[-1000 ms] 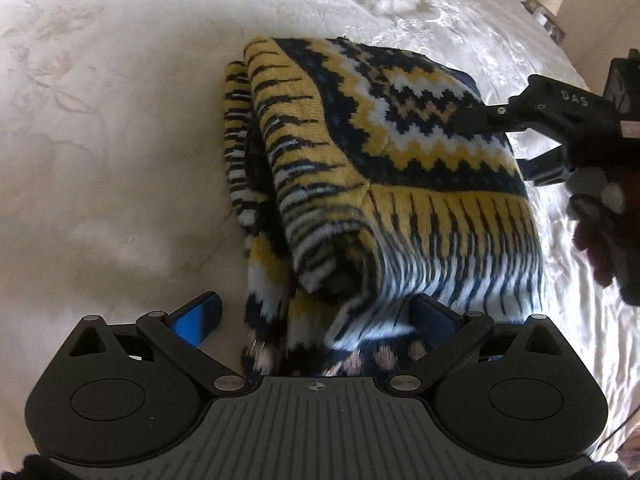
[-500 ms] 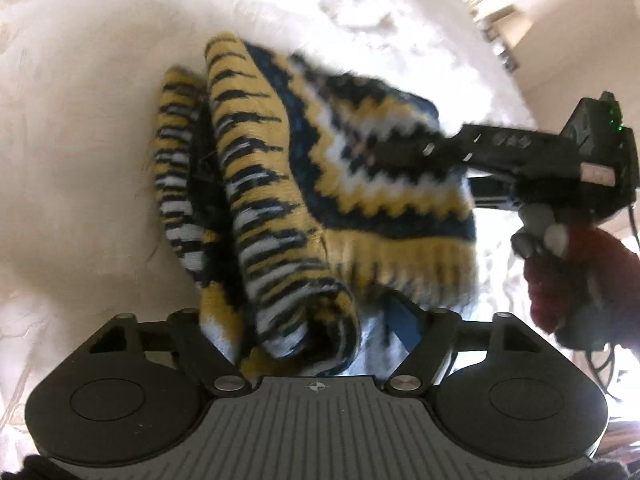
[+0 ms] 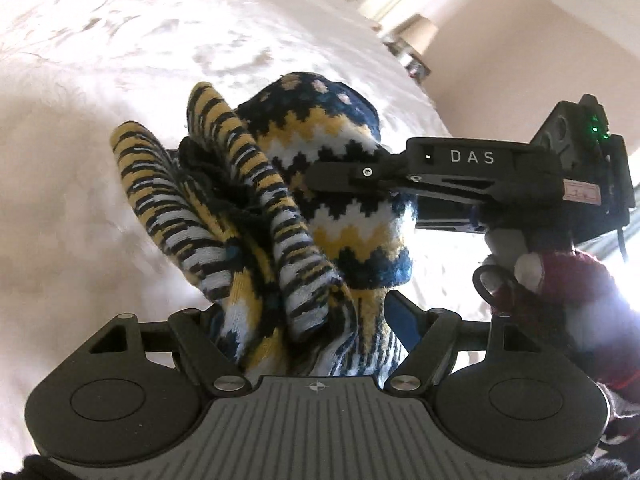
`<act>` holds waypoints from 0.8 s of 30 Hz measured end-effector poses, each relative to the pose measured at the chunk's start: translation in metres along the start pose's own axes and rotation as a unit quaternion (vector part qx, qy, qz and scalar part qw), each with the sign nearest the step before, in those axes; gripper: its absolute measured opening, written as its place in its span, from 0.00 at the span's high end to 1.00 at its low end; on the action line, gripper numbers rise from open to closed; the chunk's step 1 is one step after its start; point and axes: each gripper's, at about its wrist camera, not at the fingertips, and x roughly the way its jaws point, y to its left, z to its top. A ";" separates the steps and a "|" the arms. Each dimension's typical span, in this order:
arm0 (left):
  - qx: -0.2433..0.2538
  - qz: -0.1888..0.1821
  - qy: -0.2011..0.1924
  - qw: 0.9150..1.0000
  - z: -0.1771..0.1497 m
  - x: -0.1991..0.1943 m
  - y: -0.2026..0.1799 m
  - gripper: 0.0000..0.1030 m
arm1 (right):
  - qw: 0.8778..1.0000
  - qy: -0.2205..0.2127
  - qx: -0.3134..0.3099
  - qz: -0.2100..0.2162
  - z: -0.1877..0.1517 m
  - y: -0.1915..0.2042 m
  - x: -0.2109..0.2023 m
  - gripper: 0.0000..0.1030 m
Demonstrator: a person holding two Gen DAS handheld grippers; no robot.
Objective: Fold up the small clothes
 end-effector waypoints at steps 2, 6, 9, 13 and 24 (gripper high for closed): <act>0.001 -0.005 0.000 1.000 -0.010 -0.006 -0.007 0.28 | 1.000 -0.003 0.007 0.008 -0.012 -0.002 -0.017 0.51; -0.003 -0.004 -0.001 1.000 -0.034 -0.016 -0.028 0.28 | 1.000 -0.002 0.015 0.025 -0.039 -0.009 -0.050 0.51; -0.008 0.004 0.002 1.000 -0.052 -0.015 -0.043 0.28 | 0.999 0.005 0.022 0.046 -0.059 -0.020 -0.068 0.50; -0.029 0.042 0.004 0.999 -0.071 -0.005 -0.040 0.27 | 0.999 0.016 0.012 0.039 -0.078 -0.042 -0.071 0.38; -0.103 0.256 0.000 0.961 -0.120 -0.022 -0.008 0.25 | 0.997 -0.011 0.033 -0.067 -0.104 -0.131 -0.095 0.00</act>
